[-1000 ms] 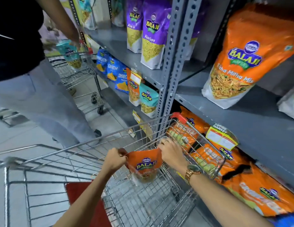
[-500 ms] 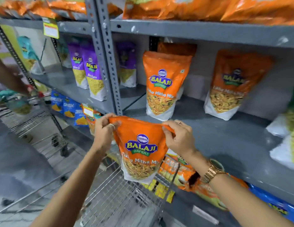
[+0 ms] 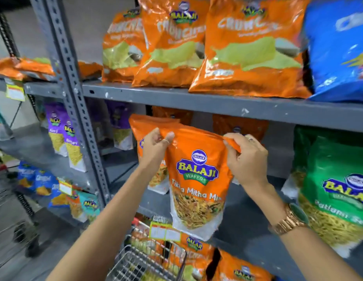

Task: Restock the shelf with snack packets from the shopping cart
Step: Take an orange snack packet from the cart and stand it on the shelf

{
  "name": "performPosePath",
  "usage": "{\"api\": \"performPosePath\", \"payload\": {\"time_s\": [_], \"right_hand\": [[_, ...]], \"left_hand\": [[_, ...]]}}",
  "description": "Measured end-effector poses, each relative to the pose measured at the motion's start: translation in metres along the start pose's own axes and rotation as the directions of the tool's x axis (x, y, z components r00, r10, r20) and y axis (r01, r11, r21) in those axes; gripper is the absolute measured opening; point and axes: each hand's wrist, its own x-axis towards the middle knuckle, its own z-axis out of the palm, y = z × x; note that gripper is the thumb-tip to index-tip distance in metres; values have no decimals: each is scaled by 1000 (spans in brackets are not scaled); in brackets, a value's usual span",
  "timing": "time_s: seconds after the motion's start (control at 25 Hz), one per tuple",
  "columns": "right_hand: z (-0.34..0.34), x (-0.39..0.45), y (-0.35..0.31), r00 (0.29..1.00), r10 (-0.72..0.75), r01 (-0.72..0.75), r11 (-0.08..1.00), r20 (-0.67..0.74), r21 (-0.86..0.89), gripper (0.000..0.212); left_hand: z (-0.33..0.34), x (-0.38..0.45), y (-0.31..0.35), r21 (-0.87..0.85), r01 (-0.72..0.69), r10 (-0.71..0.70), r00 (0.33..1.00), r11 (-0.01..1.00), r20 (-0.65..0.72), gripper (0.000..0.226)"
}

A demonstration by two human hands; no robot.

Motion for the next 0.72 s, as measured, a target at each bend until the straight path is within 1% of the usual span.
{"api": "performPosePath", "payload": {"time_s": [0.04,0.08,0.12,0.16,0.2,0.24,0.36,0.44,0.52,0.6,0.64,0.68,0.72], "right_hand": [[-2,-1,9,1000,2,-2,1000,-5,-26,12],[-4,-2,18,1000,7,-8,999,-10,-51,13],[-4,-3,25,1000,20,-20,997,-12,-70,14],[-4,-5,33,999,37,-38,995,-11,-88,15],[-3,-6,39,998,56,-57,993,-8,-104,15],[-1,-7,45,997,72,-72,991,-3,-117,15],[5,-13,60,993,116,-111,983,31,-147,14],[9,-16,64,987,149,-140,981,58,-137,11],[13,-16,70,981,189,-182,975,44,-131,12],[17,-18,76,952,306,-305,950,11,-67,18],[18,-23,79,923,384,-384,923,13,-4,24],[20,-32,81,886,462,-464,883,43,67,31],[22,-44,82,840,532,-542,830,108,132,38]], "left_hand": [[13,6,-8,-17,39,-39,999,999,-9,17],[27,11,-13,-39,85,-85,996,996,-12,6],[39,18,-19,-42,140,-141,990,989,-12,16],[49,24,-24,-39,194,-194,981,980,-7,32],[58,29,-28,-35,233,-234,972,972,-3,42],[64,35,-31,-30,255,-255,967,966,6,47],[77,48,-48,-2,310,-310,951,951,24,53],[81,52,-60,9,345,-345,938,939,30,54],[84,56,-66,-10,378,-378,926,926,13,52],[84,56,-67,9,350,-350,936,937,-22,48],[82,53,-68,48,295,-294,955,954,-30,46],[78,47,-70,101,219,-216,976,971,-35,45],[73,39,-73,163,133,-126,991,978,-54,43]]}}
